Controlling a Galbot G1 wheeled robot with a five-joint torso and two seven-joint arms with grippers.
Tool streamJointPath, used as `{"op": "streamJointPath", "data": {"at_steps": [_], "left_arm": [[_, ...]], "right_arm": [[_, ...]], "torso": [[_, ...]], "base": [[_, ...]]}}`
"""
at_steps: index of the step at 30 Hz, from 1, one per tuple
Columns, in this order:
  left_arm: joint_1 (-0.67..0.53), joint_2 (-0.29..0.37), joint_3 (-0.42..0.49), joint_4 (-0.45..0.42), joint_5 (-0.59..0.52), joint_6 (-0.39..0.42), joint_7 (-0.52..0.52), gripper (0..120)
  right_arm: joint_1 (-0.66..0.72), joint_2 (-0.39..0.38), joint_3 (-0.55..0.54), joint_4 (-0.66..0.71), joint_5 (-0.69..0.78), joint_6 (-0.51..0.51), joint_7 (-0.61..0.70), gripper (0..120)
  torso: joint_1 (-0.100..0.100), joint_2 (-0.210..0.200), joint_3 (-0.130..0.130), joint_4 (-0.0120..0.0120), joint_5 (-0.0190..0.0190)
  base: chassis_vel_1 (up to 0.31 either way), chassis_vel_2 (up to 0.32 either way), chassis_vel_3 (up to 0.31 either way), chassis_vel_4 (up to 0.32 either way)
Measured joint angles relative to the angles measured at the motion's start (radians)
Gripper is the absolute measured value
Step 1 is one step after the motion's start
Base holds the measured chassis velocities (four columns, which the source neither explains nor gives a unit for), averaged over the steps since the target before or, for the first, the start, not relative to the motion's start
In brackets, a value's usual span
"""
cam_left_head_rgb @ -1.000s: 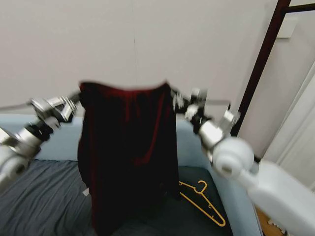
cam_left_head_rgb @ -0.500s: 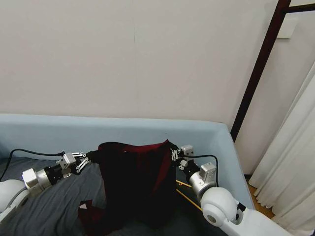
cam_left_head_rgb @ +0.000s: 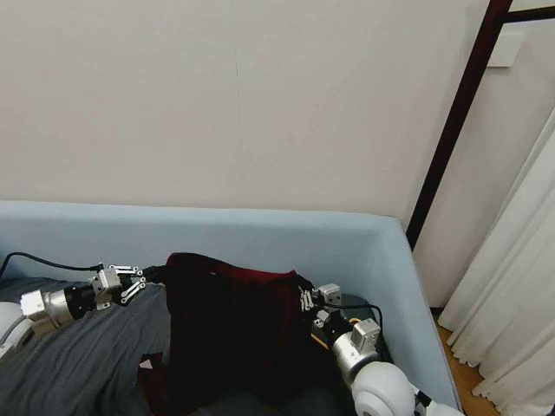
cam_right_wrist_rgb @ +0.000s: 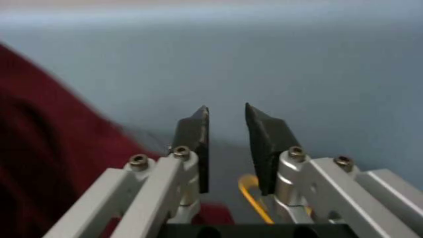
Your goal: Pick up the clothes from the sofa and hang them on the clothes hanger.
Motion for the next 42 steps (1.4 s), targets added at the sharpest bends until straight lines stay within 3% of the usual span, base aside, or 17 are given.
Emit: {"op": "streamJointPath", "data": {"at_steps": [4,7,9,13,17,18,24,29,37,42], "left_arm": [[0.010,-0.021,-0.002,-0.004,0.018,-0.005,0.008,0],[0.016,-0.027,-0.003,-0.011,0.018,-0.005,0.007,0],[0.019,-0.028,-0.004,-0.014,0.018,-0.005,0.006,0],[0.021,-0.027,-0.008,-0.025,0.016,-0.005,-0.004,0],[0.021,-0.025,-0.010,-0.036,0.015,-0.005,-0.014,0],[0.022,-0.025,-0.011,-0.041,0.014,-0.005,-0.017,0],[0.022,-0.028,-0.012,-0.043,0.014,-0.005,-0.024,0],[0.021,-0.029,-0.012,-0.040,0.014,-0.008,-0.032,0],[0.020,-0.029,-0.012,-0.039,0.014,-0.010,-0.034,0],[0.019,-0.030,-0.011,-0.039,0.014,-0.010,-0.034,0]], "right_arm": [[-0.014,0.009,0.066,-0.056,0.202,-0.218,0.132,43],[-0.025,0.010,0.107,-0.132,0.211,-0.254,0.093,53],[-0.029,0.010,0.121,-0.167,0.185,-0.253,0.054,57],[-0.035,0.021,0.163,-0.367,-0.092,-0.133,-0.197,75],[-0.023,0.042,0.185,-0.497,-0.214,-0.081,-0.329,87],[-0.012,0.056,0.192,-0.542,-0.229,-0.088,-0.348,95],[0.035,0.100,0.200,-0.637,-0.223,-0.126,-0.364,100],[0.088,0.138,0.209,-0.701,-0.194,-0.220,-0.372,100],[0.133,0.151,0.224,-0.816,-0.264,-0.278,-0.488,71],[0.143,0.162,0.228,-0.858,-0.312,-0.278,-0.518,79]], "torso": [[0.000,0.000,0.000,0.0002,-0.0001],[0.000,0.000,0.000,0.0001,-0.0002],[0.000,0.000,0.000,0.0000,-0.0001],[0.000,0.000,0.000,0.0000,0.0000],[0.000,0.000,0.000,-0.0001,0.0003],[0.000,0.000,0.000,-0.0001,0.0002],[0.000,0.000,0.000,0.0000,-0.0001],[0.000,0.000,0.000,0.0003,-0.0001],[0.000,0.000,0.000,-0.0001,-0.0002],[0.000,0.000,0.000,0.0000,-0.0001]], "base": [[0.000,0.000,0.000,0.000],[0.000,0.000,0.000,0.000],[0.000,0.000,0.000,0.000],[0.000,0.000,0.000,0.000],[0.000,0.000,0.000,0.000],[0.000,0.000,0.000,0.000],[0.000,0.000,0.000,0.000],[0.000,0.000,0.000,0.000],[0.000,0.000,0.000,0.000],[0.000,0.000,0.000,0.000]]}}
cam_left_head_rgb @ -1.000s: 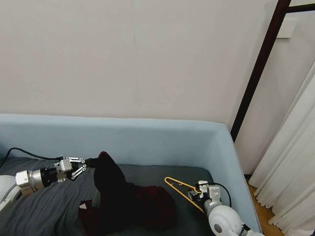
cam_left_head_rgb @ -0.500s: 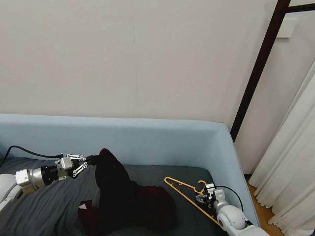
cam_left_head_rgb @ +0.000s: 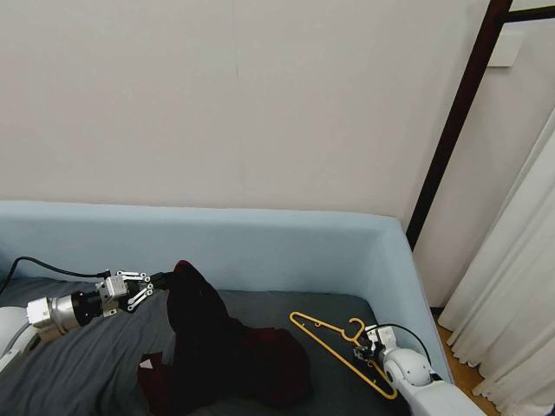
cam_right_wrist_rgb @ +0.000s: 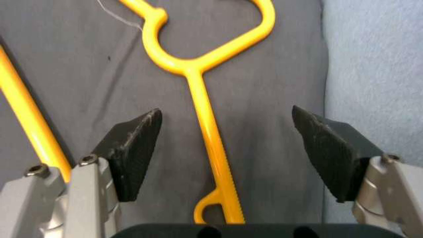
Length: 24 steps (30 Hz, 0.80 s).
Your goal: Pick up the clothes from the sofa and hang them on the clothes hanger.
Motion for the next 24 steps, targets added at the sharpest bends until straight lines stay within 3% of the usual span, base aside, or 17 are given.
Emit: {"op": "streamJointPath", "data": {"at_steps": [8,13,17,19,22,24], "left_arm": [[0.005,-0.002,-0.006,-0.008,-0.002,0.001,0.002,0],[0.007,0.005,-0.007,-0.007,-0.003,0.002,0.005,0],[0.002,0.009,-0.006,-0.004,-0.006,0.001,0.005,0],[0.001,0.009,-0.005,-0.003,-0.006,0.001,0.004,0],[-0.003,0.008,0.001,-0.002,-0.006,0.000,0.002,0],[-0.003,0.008,0.001,-0.002,-0.006,0.000,0.002,0]], "right_arm": [[0.010,0.023,0.017,-0.065,-0.077,0.003,-0.053,79],[0.017,0.031,0.034,-0.095,-0.111,0.008,-0.094,64],[0.017,0.031,0.038,-0.102,-0.120,0.008,-0.103,45],[0.016,0.031,0.038,-0.101,-0.120,0.008,-0.103,42],[0.008,0.029,0.038,-0.092,-0.120,0.008,-0.103,27],[0.007,0.028,0.038,-0.091,-0.120,0.009,-0.103,25]], "torso": [[0.000,0.000,0.000,0.0000,0.0000],[0.000,0.000,0.000,0.0004,0.0000],[0.000,0.000,0.000,0.0003,0.0002],[0.000,0.000,0.000,0.0003,0.0001],[0.000,0.000,0.000,0.0001,0.0001],[0.000,0.000,0.000,0.0001,0.0001]], "base": [[0.000,0.000,0.000,0.000],[0.000,0.000,0.000,0.000],[0.000,0.000,0.000,0.000],[0.000,0.000,0.000,0.000],[0.000,0.000,0.000,0.000],[0.000,0.000,0.000,0.000]]}}
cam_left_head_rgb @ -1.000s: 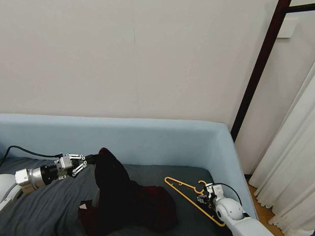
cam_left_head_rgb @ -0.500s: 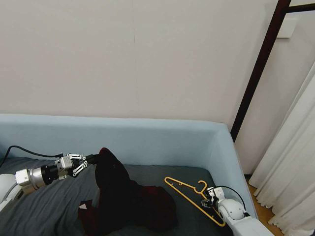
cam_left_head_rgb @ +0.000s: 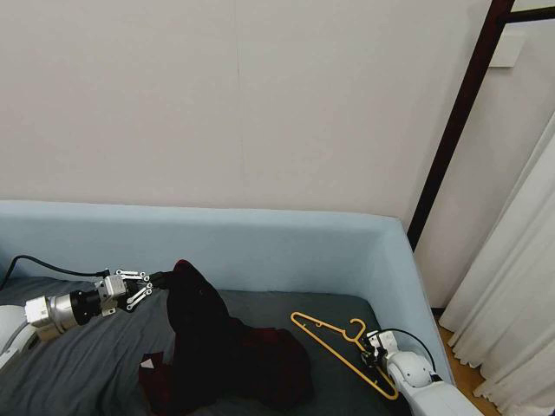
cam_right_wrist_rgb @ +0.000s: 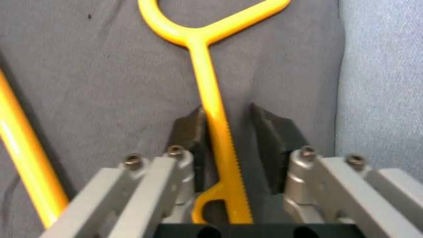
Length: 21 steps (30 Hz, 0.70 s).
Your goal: Pick up the clothes from the sofa and hang them on the clothes hanger.
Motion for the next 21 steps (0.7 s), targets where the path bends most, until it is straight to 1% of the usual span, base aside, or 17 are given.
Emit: {"op": "streamJointPath", "data": {"at_steps": [4,7,9,11,12,16,17,21], "left_arm": [[-0.002,0.003,0.002,0.002,-0.002,-0.001,0.003,0],[-0.003,0.003,0.003,0.003,-0.004,-0.002,0.004,0],[-0.006,-0.001,0.005,0.005,-0.006,-0.002,0.005,0],[-0.012,-0.005,0.008,0.007,-0.010,-0.002,0.005,0],[-0.012,-0.005,0.008,0.007,-0.010,-0.002,0.005,0],[-0.019,-0.012,0.016,0.017,-0.018,0.000,0.011,0],[-0.019,-0.012,0.016,0.017,-0.018,0.000,0.011,0],[-0.020,-0.015,0.021,0.021,-0.019,0.002,0.020,0]], "right_arm": [[-0.012,-0.014,-0.015,0.015,0.004,0.045,0.002,7],[-0.016,-0.021,-0.021,0.031,0.010,0.055,0.006,4],[-0.027,-0.035,-0.030,0.071,0.031,0.109,0.027,4],[-0.042,-0.055,-0.034,0.129,0.048,0.184,0.053,4],[-0.042,-0.055,-0.034,0.129,0.048,0.184,0.053,4],[-0.137,-0.128,-0.020,0.322,-0.011,0.364,0.065,4],[-0.137,-0.128,-0.020,0.322,-0.011,0.364,0.065,4],[-0.262,-0.198,0.011,0.490,-0.191,0.618,0.070,4]], "torso": [[0.000,0.000,0.000,-0.0004,-0.0001],[0.000,0.000,0.000,-0.0004,-0.0003],[0.000,0.000,0.000,-0.0004,0.0000],[0.000,0.000,0.000,0.0001,-0.0001],[0.000,0.000,0.000,0.0001,-0.0001],[0.000,0.000,0.000,0.0000,0.0001],[0.000,0.000,0.000,0.0000,0.0001],[0.000,0.000,0.000,-0.0003,-0.0003]], "base": [[0.000,0.000,0.000,0.000],[0.000,0.000,0.000,0.000],[0.000,0.000,0.000,0.000],[0.000,0.000,0.000,0.000],[0.000,0.000,0.000,0.000],[0.000,0.000,0.000,0.000],[0.000,0.000,0.000,0.000],[0.000,0.000,0.000,0.000]]}}
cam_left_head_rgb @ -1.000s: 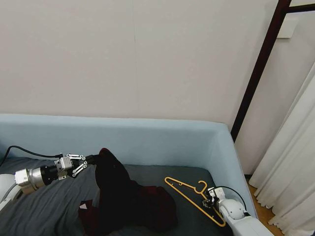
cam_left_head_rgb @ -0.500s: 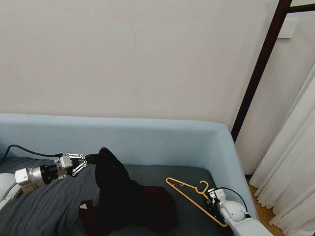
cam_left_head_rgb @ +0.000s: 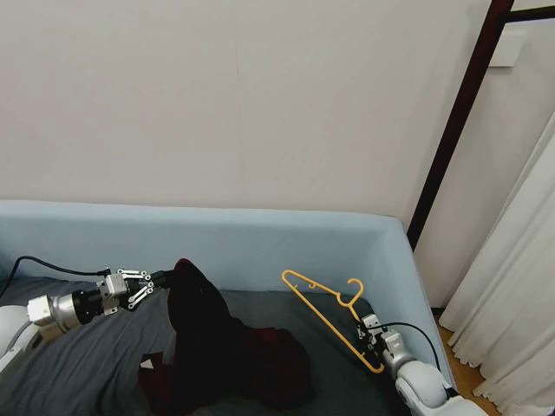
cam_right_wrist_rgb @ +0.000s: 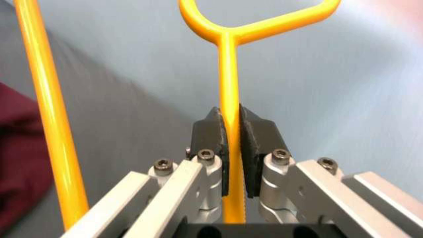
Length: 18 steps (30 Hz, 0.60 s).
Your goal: Pick up the clothes from the sofa and hang them on the clothes hanger.
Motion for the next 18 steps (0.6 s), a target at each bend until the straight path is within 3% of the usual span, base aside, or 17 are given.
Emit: {"op": "streamJointPath", "data": {"at_steps": [1,5,8,11,18], "left_arm": [[0.000,0.000,0.000,0.000,0.000,0.000,0.000,0],[-0.006,0.014,-0.001,0.004,-0.015,0.001,0.006,0],[-0.006,0.024,-0.003,0.000,-0.021,0.003,0.007,0],[0.007,0.036,-0.010,-0.020,-0.026,0.005,0.008,0],[0.036,0.067,-0.023,-0.058,-0.029,0.004,0.024,0]], "right_arm": [[0.000,0.000,0.000,0.000,0.000,0.000,0.000,4],[-0.092,-0.018,0.013,0.103,-0.193,0.167,0.013,4],[-0.128,-0.009,0.013,0.141,-0.318,0.195,0.075,4],[-0.168,0.016,0.002,0.190,-0.560,0.150,0.239,4],[-0.170,0.037,-0.057,0.255,-0.702,0.036,0.380,4]], "torso": [[0.000,0.000,0.000,0.0000,0.0000],[0.000,0.000,0.000,0.0004,0.0003],[0.000,0.000,0.000,0.0004,0.0003],[0.000,0.000,0.000,0.0003,0.0003],[0.000,0.000,0.000,0.0004,0.0002]], "base": [[0.000,0.000,0.000,0.000],[0.000,0.000,0.000,0.000],[0.000,0.000,0.000,0.000],[0.000,0.000,0.000,0.000],[0.000,0.000,0.000,0.000]]}}
